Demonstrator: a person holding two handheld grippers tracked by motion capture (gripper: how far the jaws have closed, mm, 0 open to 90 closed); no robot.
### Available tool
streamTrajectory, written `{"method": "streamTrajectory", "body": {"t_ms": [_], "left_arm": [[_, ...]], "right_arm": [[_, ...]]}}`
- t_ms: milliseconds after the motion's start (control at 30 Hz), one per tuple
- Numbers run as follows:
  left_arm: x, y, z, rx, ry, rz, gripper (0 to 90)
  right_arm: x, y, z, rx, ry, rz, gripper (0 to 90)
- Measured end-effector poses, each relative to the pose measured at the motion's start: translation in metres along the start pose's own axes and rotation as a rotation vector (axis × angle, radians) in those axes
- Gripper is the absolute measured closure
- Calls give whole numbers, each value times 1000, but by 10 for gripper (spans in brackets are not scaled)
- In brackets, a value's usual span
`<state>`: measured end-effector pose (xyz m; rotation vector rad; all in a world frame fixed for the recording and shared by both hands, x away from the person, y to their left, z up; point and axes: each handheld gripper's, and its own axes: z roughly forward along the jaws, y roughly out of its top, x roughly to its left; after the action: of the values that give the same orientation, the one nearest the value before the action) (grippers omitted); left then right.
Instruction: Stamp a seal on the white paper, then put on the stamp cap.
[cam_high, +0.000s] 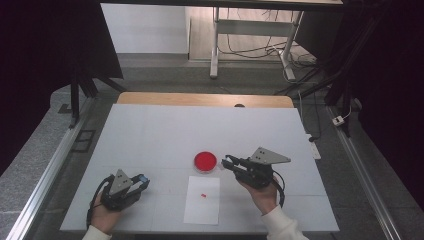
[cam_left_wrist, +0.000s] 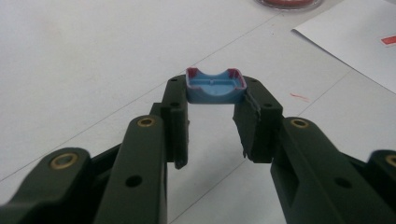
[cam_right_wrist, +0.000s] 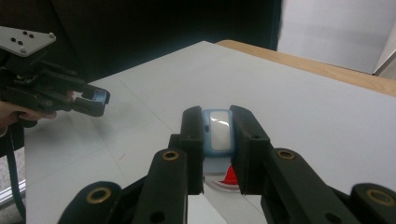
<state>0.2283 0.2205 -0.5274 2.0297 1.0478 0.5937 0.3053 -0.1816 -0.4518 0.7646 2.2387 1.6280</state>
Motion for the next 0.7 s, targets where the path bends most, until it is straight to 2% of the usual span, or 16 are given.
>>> {"method": "streamTrajectory", "body": {"t_ms": [700], "left_arm": [[-1,1,0,-5,-1,3,655]], "right_arm": [[3,1,2,6,4,-28,749]]}}
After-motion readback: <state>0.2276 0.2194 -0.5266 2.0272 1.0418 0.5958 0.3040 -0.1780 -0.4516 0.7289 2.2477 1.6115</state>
